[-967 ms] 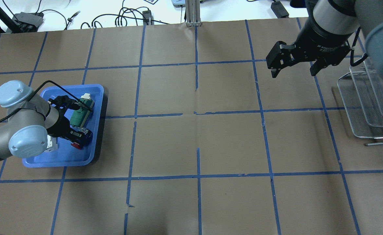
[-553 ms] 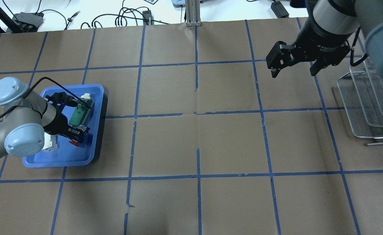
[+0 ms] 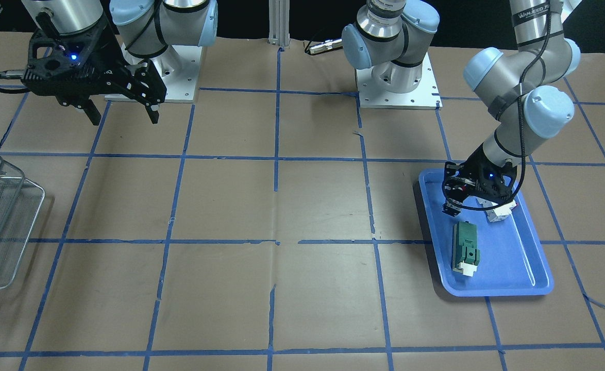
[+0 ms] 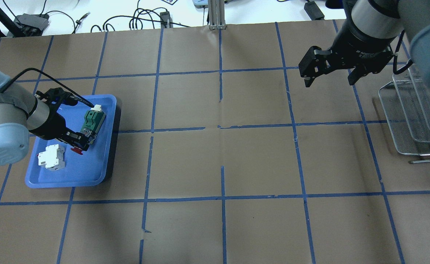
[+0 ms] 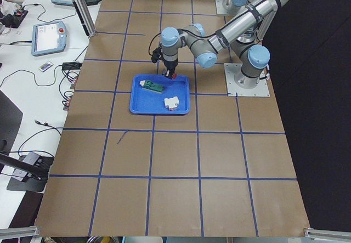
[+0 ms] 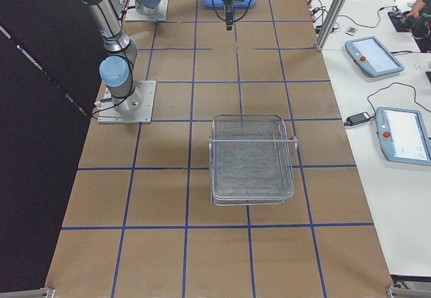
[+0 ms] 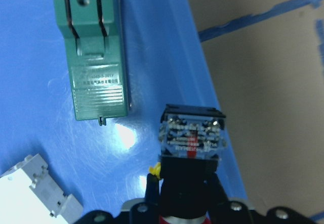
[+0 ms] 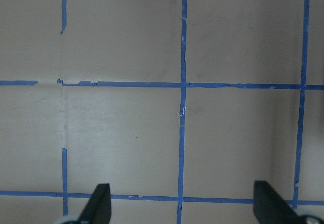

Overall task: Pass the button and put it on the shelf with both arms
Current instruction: 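Lift the red push button out of the tray with the left gripper, then carry the button toward the table center with the left gripper while the right gripper approaches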

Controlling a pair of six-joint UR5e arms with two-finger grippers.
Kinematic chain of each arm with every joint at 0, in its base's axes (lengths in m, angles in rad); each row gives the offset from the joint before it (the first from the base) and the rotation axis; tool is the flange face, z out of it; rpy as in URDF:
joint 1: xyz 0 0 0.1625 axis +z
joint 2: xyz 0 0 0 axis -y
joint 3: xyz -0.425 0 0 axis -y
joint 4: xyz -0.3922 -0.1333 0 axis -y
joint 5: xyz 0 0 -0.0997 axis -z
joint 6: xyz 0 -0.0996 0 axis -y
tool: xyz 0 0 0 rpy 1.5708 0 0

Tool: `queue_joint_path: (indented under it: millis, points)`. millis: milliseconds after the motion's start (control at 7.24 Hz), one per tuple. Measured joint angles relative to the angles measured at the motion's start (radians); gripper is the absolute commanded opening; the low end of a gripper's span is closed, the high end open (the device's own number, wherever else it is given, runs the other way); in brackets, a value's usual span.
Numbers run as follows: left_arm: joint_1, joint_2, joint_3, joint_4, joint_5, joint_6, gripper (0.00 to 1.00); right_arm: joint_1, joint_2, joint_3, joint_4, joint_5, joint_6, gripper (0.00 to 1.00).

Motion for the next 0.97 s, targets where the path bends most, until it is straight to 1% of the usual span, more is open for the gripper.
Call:
queue_joint_path:
  millis: [138,276,415,553,691,829,967]
  points:
    - [-0.020,0.031,0.073,-0.124,-0.045,0.006,0.04,0.000,0.000,0.000,0.000,0.000,0.000,1.00]
    - [-0.064,0.056,0.140,-0.224,-0.084,0.010,0.04,0.000,0.000,0.000,0.000,0.000,0.000,1.00]
    - [-0.130,0.078,0.190,-0.290,-0.133,0.014,0.04,0.000,0.000,0.000,0.000,-0.003,-0.002,1.00]
    - [-0.205,0.093,0.217,-0.326,-0.208,0.033,0.04,-0.004,0.000,-0.003,0.000,-0.008,-0.006,1.00]
    - [-0.275,0.100,0.227,-0.339,-0.278,0.092,0.04,-0.011,0.000,-0.009,0.000,-0.015,-0.012,1.00]
    - [-0.343,0.104,0.231,-0.341,-0.325,0.166,0.04,-0.026,-0.005,-0.023,-0.001,-0.030,-0.018,1.00]
    - [-0.408,0.102,0.239,-0.331,-0.342,0.207,0.04,-0.062,-0.016,-0.042,-0.001,-0.046,-0.022,1.00]
